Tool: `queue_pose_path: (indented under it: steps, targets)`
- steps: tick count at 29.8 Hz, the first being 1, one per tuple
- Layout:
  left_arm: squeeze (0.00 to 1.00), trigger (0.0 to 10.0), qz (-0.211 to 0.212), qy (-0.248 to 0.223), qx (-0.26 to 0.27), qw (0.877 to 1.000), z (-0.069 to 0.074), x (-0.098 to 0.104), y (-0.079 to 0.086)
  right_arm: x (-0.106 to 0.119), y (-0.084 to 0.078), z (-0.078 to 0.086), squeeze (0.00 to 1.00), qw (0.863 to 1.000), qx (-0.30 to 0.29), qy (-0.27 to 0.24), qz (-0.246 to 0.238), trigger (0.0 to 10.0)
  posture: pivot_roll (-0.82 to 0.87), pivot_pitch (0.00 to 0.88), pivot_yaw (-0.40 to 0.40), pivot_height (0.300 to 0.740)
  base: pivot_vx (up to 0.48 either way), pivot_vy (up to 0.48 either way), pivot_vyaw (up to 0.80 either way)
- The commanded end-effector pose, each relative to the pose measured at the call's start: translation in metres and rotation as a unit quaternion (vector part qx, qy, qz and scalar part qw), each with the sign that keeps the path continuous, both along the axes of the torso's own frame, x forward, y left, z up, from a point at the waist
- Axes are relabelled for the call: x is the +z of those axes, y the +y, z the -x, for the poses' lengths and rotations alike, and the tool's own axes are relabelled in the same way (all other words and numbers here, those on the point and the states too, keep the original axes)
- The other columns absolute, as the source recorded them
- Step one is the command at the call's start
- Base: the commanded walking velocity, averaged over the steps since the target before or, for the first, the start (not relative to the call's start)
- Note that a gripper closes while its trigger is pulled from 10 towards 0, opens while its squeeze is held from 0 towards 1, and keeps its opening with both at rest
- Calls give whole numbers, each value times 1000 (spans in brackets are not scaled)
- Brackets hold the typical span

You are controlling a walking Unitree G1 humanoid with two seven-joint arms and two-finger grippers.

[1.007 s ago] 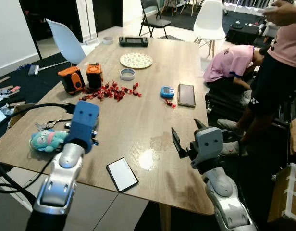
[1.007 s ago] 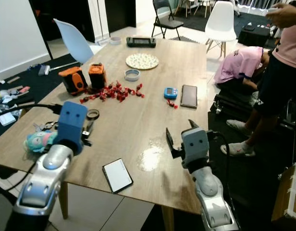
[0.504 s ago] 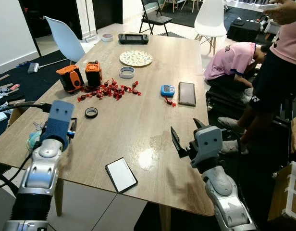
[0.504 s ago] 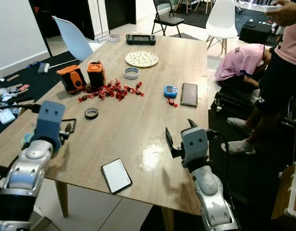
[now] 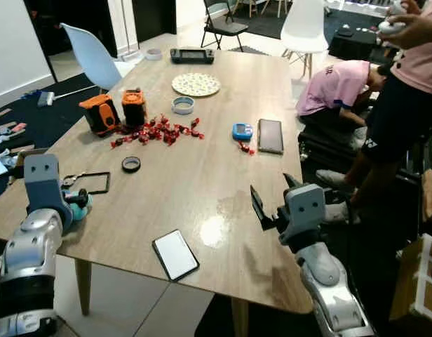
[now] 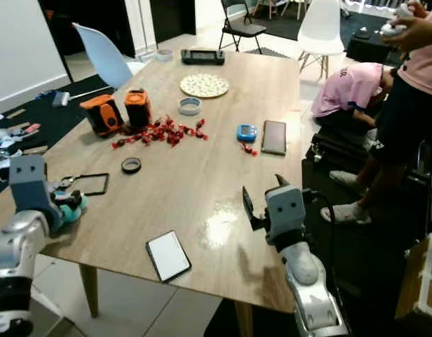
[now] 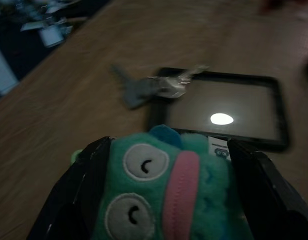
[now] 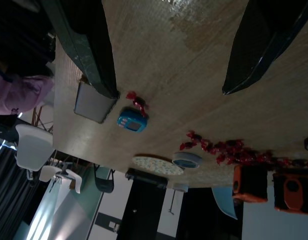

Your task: Hang keys on a hook

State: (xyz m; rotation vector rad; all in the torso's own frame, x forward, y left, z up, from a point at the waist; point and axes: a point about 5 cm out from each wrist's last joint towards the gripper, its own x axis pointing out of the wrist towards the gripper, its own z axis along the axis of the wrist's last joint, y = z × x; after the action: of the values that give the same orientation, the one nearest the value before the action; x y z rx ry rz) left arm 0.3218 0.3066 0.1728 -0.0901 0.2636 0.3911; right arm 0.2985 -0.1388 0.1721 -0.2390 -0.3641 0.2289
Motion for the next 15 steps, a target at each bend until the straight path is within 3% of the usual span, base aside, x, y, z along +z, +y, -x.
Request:
queue_pose_path:
  steps: [1,3,6,9,12,15]
  targets:
    - [0,10000,36,32,30,998,6,-22,5,-4,-3,0,0,1000,-4,10,-2,10000,113,161,-14,740,0,0,0]
    - [0,10000,56,25,55,997,8,-24,12,-4,-4,1,0,1000,-6,10,-2,10000,113,161,-14,740,0,0,0]
    - [0,10000,67,42,46,996,11,-30,11,-5,-5,2,0,1000,-8,11,-1,10000,113,161,-14,740,0,0,0]
    - [0,10000,85,68,0,994,13,-43,-3,-5,-6,2,0,1000,-9,11,-1,10000,101,159,-8,740,0,0,0]
    - [0,10000,113,86,-105,984,20,-57,-45,-5,-6,1,0,1000,-9,11,-3,10000,104,161,-8,740,0,0,0]
    - [0,10000,127,80,-178,973,26,-60,-82,-6,-6,0,0,1000,-9,14,-5,10000,111,162,-13,740,0,0,0]
